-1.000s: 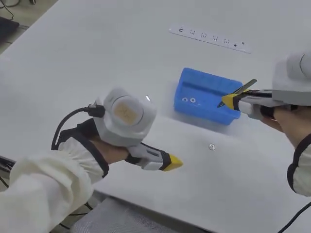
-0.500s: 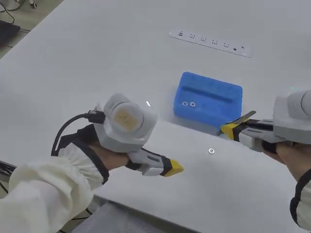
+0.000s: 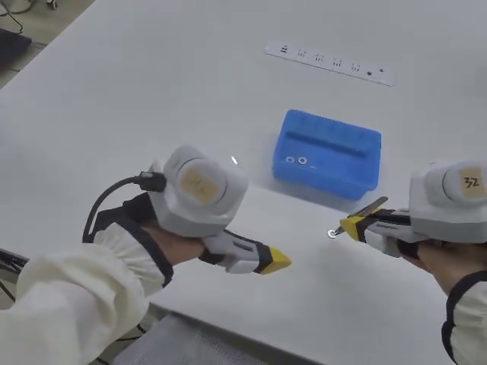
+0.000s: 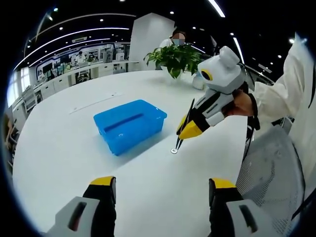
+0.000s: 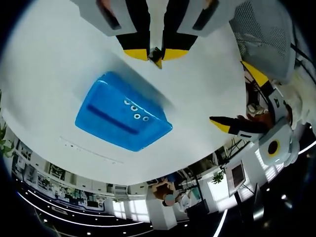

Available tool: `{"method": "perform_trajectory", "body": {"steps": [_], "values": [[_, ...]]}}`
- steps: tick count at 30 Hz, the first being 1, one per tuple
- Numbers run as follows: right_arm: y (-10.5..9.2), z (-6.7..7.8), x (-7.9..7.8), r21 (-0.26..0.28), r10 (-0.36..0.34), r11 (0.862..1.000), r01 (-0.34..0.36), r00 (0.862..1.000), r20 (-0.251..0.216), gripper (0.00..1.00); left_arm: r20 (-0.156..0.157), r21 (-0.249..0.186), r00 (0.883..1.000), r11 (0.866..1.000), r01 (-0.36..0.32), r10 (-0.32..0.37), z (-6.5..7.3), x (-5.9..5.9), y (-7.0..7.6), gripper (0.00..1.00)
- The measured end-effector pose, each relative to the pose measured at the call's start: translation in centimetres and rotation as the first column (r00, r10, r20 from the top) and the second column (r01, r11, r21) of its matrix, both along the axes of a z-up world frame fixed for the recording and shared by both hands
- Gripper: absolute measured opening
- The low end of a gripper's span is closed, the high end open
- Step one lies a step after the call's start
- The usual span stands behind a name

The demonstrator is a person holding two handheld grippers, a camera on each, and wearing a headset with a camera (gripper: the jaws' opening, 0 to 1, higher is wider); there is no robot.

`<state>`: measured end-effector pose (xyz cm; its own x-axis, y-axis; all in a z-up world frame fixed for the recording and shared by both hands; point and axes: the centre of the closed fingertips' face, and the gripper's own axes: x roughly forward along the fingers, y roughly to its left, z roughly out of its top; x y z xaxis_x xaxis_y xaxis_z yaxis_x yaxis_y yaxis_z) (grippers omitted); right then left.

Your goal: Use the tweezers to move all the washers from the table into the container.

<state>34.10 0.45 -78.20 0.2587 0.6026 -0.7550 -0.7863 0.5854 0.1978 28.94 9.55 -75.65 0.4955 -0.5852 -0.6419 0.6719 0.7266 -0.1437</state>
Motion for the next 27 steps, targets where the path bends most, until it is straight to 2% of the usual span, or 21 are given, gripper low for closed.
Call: {"method": "perform_trajectory", "body": {"steps": [7, 13, 19, 22, 27], "values": [[0.02, -0.69, -0.04, -0.013, 0.003, 1.0, -0.003, 1.0, -0.01, 0.05, -0.006, 0.004, 1.0, 1.0, 0.001, -0.001, -0.2, -0.18, 0.07, 0.78], [0.15, -0.6, 0.16, -0.004, -0.007, 1.0, 0.007, 1.0, -0.014, 0.05, -0.008, 0.004, 1.0, 1.0, -0.003, 0.003, -0.26, -0.21, 0.23, 0.78], [0.29, -0.64, 0.13, -0.025, 0.007, 1.0, -0.007, 1.0, 0.002, 0.05, -0.006, 0.003, 1.0, 1.0, -0.003, 0.003, -0.23, -0.16, 0.2, 0.77], [0.47, -0.62, 0.2, -0.016, -0.002, 1.0, 0.002, 1.0, -0.008, 0.05, -0.007, 0.008, 1.0, 1.0, 0.001, -0.001, -0.31, -0.24, 0.17, 0.77], [0.68, -0.67, 0.08, -0.046, 0.009, 0.999, -0.009, 1.0, 0.007, 0.04, -0.007, 0.004, 1.0, 1.0, -0.003, 0.003, -0.29, -0.3, 0.2, 0.77]]}}
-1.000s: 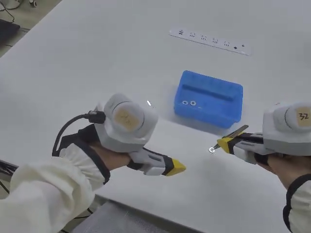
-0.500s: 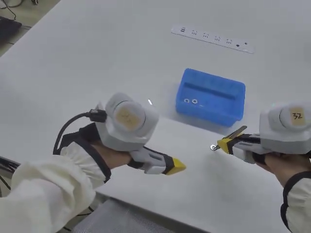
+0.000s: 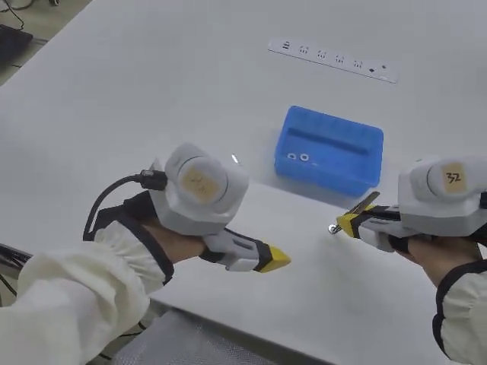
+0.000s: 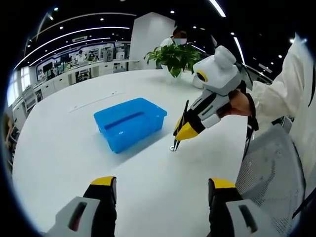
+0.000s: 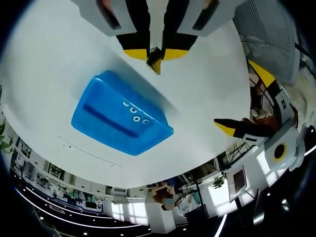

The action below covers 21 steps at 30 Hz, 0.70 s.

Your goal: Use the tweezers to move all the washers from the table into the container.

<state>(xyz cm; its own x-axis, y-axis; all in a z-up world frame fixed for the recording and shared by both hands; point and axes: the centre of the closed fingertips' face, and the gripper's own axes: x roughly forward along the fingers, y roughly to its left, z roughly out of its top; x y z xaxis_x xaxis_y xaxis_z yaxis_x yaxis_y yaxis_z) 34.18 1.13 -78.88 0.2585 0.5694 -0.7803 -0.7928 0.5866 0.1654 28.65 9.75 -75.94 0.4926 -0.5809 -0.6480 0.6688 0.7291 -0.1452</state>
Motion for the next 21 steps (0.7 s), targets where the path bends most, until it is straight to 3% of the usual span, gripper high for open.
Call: {"method": "perform_trajectory", "body": {"steps": [5, 12, 21], "values": [[0.03, -0.09, 0.16, -0.006, -0.003, 1.0, 0.003, 1.0, -0.004, 0.04, 0.0, 0.001, 1.0, 1.0, 0.006, -0.006, -0.03, -0.09, -0.25, 0.77], [-0.07, -0.15, -0.09, -0.001, -0.025, 1.0, 0.025, 0.998, -0.056, 0.02, 0.006, 0.001, 1.0, 1.0, 0.006, -0.006, 0.25, -0.06, -0.22, 0.77], [-0.05, 0.02, -0.51, 0.018, -0.025, 1.0, 0.026, 0.999, -0.036, 0.04, 0.01, 0.002, 1.0, 1.0, 0.001, -0.001, 0.29, 0.08, 0.01, 0.77]]}}
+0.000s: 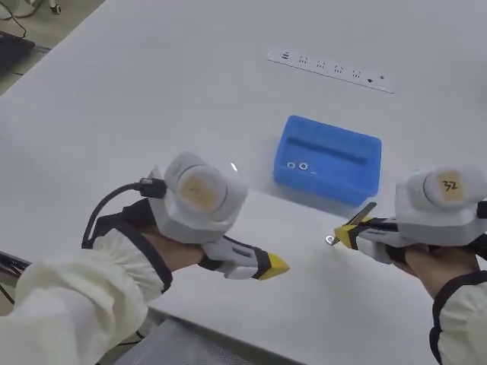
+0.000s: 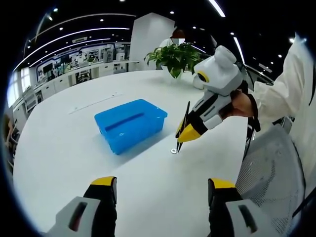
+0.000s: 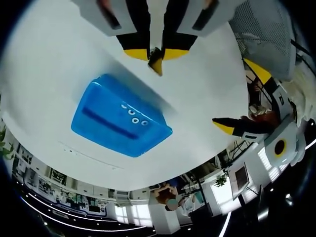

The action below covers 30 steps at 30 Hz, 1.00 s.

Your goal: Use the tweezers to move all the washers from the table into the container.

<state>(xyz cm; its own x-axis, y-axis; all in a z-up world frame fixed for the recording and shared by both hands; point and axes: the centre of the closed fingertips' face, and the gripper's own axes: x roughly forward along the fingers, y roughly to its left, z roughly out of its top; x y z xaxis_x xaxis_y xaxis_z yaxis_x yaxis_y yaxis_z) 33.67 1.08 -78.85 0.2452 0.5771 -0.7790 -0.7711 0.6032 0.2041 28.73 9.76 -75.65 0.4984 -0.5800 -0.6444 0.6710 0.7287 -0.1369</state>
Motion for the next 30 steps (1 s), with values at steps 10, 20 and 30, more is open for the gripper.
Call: {"method": "perform_trajectory", "body": {"steps": [10, 20, 30], "values": [[0.3, 0.1, 0.2, 0.007, -0.006, 1.0, 0.006, 1.0, 0.014, 0.05, -0.005, 0.0, 1.0, 1.0, -0.002, 0.002, -0.3, -0.1, 0.1, 0.77], [0.2, -0.2, 0.0, -0.009, 0.005, 1.0, -0.005, 1.0, 0.031, 0.05, -0.005, 0.0, 1.0, 1.0, -0.004, 0.004, -0.3, -0.1, 0.1, 0.77], [0.4, 0.8, 0.1, -0.007, 0.016, 1.0, -0.016, 0.999, 0.039, 0.03, -0.001, 0.001, 1.0, 1.0, 0.0, 0.0, -0.1, -0.1, -0.1, 0.77]]}}
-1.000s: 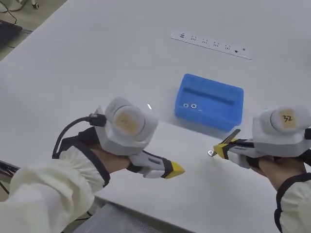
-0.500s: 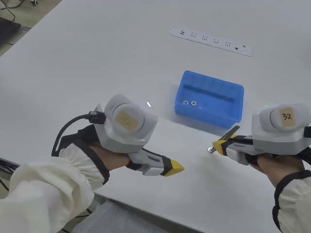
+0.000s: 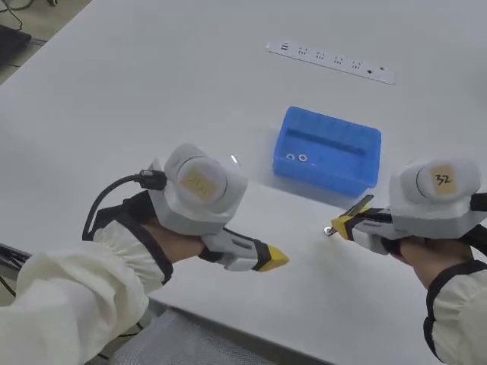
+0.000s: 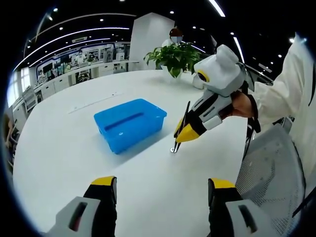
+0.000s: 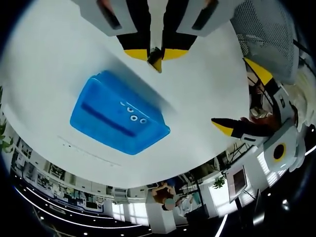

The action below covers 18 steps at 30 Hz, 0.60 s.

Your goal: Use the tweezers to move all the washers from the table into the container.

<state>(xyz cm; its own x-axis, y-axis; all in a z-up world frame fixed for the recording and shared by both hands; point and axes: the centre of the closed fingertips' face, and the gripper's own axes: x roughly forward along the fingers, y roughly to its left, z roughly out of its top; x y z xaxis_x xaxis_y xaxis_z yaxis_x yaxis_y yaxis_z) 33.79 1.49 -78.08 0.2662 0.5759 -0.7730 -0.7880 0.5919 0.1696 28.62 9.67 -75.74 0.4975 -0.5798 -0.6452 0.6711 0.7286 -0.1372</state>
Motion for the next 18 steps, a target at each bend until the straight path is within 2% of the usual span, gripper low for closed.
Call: {"method": "perform_trajectory", "body": {"steps": [10, 18], "values": [[0.1, 3.5, 2.3, 0.059, -0.027, 0.998, 0.023, 0.998, 0.053, 0.03, 0.011, 0.0, 1.0, 1.0, 0.006, -0.006, 0.5, 0.1, -0.3, 0.77], [0.2, 5.1, 4.7, 0.069, -0.031, 0.997, 0.024, 0.994, 0.107, 0.03, 0.017, 0.005, 1.0, 1.0, 0.013, -0.013, 0.8, -0.2, -0.5, 0.76]]}}
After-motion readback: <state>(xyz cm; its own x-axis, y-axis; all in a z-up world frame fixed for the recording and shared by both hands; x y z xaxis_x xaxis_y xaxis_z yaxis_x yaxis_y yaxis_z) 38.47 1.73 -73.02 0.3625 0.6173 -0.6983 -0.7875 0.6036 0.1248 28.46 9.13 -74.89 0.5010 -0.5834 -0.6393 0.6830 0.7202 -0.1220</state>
